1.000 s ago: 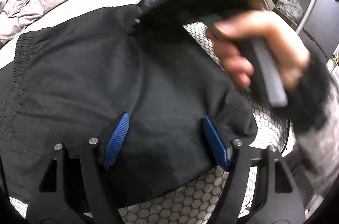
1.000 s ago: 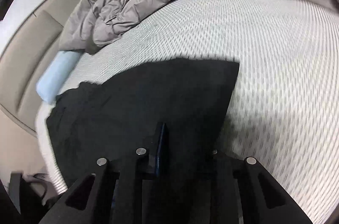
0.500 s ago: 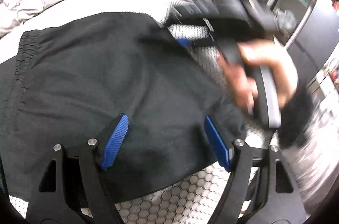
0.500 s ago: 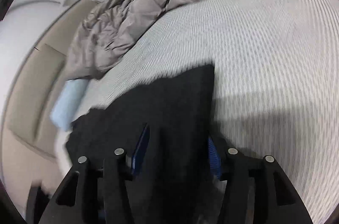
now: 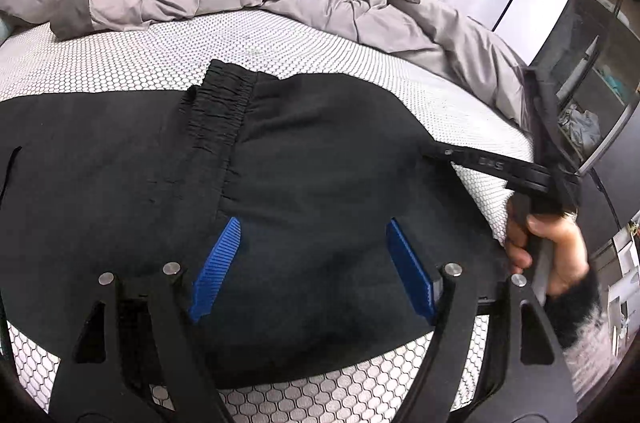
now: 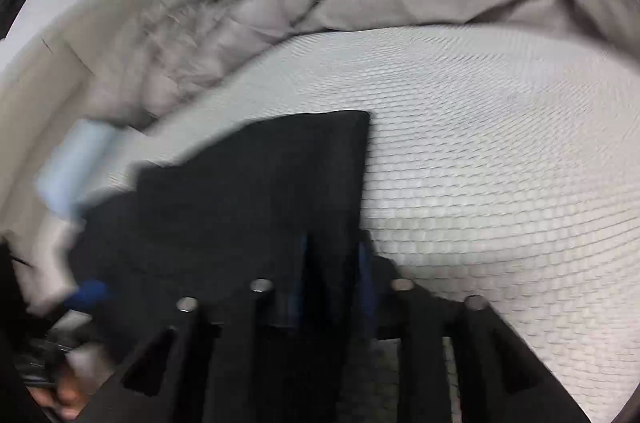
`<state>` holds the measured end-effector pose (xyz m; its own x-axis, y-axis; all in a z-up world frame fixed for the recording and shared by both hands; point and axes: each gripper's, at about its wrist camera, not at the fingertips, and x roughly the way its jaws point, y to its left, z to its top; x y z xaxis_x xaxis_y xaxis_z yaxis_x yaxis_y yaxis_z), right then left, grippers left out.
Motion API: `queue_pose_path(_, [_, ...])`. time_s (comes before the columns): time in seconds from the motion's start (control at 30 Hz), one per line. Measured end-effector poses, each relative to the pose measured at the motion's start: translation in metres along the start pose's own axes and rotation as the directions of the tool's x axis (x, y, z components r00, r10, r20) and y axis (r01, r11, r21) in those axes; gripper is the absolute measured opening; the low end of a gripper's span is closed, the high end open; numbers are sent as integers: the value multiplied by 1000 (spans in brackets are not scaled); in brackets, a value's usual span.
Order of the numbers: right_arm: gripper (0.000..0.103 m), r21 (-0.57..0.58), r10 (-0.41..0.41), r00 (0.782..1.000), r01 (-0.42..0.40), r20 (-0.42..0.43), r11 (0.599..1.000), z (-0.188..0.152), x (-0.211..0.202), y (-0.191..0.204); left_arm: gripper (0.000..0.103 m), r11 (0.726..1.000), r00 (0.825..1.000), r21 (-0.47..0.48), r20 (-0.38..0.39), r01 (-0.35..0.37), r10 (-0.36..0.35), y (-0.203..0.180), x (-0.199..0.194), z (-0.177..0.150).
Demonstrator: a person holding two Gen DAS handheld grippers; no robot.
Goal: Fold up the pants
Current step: 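Grasp the sweatpants edge with both grippers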
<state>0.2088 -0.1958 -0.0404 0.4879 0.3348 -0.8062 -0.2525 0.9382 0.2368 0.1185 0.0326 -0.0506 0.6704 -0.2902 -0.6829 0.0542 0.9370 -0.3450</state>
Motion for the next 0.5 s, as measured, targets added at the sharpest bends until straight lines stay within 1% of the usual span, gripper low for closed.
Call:
queue_pose_path(0.03, [27,-18,-24,1000,24,19,1000,-2,-8,5,73,1000,1000,20,-4,-1,1,-3,3,1])
queue_pose_path(0.07, [27,-48,-27,999,30,45,998,-5,-19,13,73,999,1000,40,-4,2,-2,-7,6,2])
queue_pose_path(0.1, [27,-81,-13,997,19,70,997,-10,-32,21,73,998,1000,68,-4,7,-7,-14,10,3])
queue_pose_path(0.17, [27,-166,49,995,-35,83,986,-26,-52,37,73,985,1000,170,-19,27,-24,-31,19,1])
queue_pose_path(0.2, [27,-211,86,994,-71,64,975,-36,-56,51,73,978,999,207,-29,29,-23,-39,23,-3])
queue_pose_path(0.23, [27,-235,109,993,-97,40,967,-44,-55,57,67,968,999,251,-51,24,-12,-43,33,-4])
queue_pose_path(0.27, [27,-263,153,988,-150,-12,953,-52,-49,65,62,964,997,264,-79,24,-3,-42,42,-5])
queue_pose_path(0.3, [27,-276,166,985,-173,-49,946,-58,-39,71,49,964,995,263,-102,23,4,-41,47,-6])
queue_pose_path(0.33, [27,-291,142,986,-162,-88,943,-65,-27,75,38,966,991,258,-128,12,22,-34,54,-8])
queue_pose_path(0.37, [27,-309,110,987,-142,-118,940,-71,-19,76,32,966,991,257,-132,15,20,-31,54,-11])
queue_pose_path(0.4, [27,-336,86,986,-129,-140,933,-77,-12,74,23,966,990,256,-139,25,11,-23,51,-11])
queue_pose_path(0.43, [27,-348,99,986,-141,-135,927,-78,-13,70,14,968,990,250,-140,31,5,-16,47,-11])
queue_pose_path(0.47, [27,-355,90,987,-134,-136,925,-78,-17,65,11,970,990,242,-138,35,-1,-10,44,-11])
queue_pose_path(0.5, [27,-356,68,988,-114,-141,927,-77,-21,59,11,973,990,223,-139,55,-24,-2,40,-11])
